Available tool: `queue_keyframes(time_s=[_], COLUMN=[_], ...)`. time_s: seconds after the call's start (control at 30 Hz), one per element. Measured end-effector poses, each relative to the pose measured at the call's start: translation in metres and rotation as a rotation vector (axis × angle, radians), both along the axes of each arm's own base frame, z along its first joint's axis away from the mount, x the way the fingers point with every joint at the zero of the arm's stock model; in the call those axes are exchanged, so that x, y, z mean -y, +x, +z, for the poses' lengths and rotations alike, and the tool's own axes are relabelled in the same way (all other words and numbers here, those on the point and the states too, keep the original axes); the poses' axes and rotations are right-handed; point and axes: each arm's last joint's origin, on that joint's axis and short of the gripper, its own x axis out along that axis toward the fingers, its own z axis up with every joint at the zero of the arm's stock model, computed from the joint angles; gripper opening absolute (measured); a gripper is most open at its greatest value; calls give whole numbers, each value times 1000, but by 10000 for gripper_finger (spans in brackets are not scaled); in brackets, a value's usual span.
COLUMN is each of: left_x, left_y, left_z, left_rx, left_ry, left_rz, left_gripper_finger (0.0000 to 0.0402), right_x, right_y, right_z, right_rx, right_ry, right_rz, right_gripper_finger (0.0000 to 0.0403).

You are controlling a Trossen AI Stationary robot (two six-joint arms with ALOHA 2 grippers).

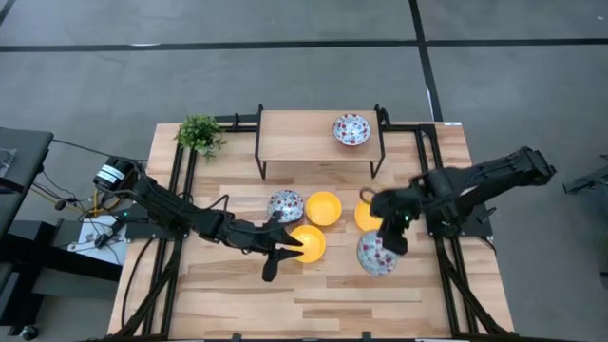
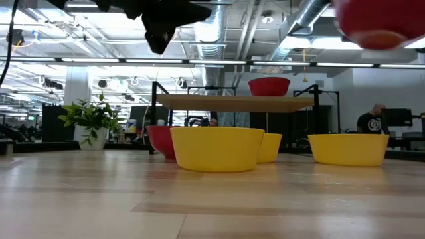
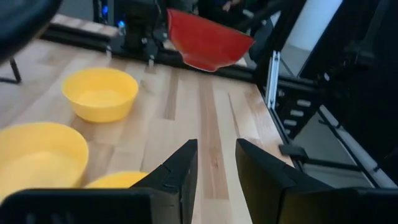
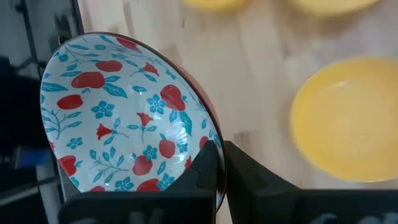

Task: Pick & Place Mini bowls
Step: Stack the right white patterned bowl on top of the white patterned bowl on the shelf

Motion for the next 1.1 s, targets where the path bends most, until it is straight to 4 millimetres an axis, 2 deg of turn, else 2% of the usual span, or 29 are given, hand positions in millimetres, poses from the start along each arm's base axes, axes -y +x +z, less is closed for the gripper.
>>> queue_keyframes(time_s=[0.3, 0.47, 0.63, 0.77, 0.97, 1.1], left_x=[-35, -59, -77, -92, -117, -134], left_y=[-6, -12, -16, -18, -18, -19], left_z=[39, 57, 67, 67, 62, 58], left_rx=[135, 202, 224, 190, 121, 81], left_ry=[55, 110, 164, 190, 163, 140], left_rz=[82, 202, 258, 302, 277, 236], left_gripper_finger=[108, 108, 108, 108, 108, 108], right_x=[56, 84, 105, 124, 165, 196], right_y=[2, -4, -9, -7, 7, 22], right_z=[62, 83, 85, 81, 72, 74], right_rx=[163, 212, 212, 197, 175, 163], right_ry=[-55, -73, -64, -65, -20, 0], right_rz=[-140, -273, -364, -446, -561, -594], right_gripper_finger=[0, 0, 0, 0, 0, 0])
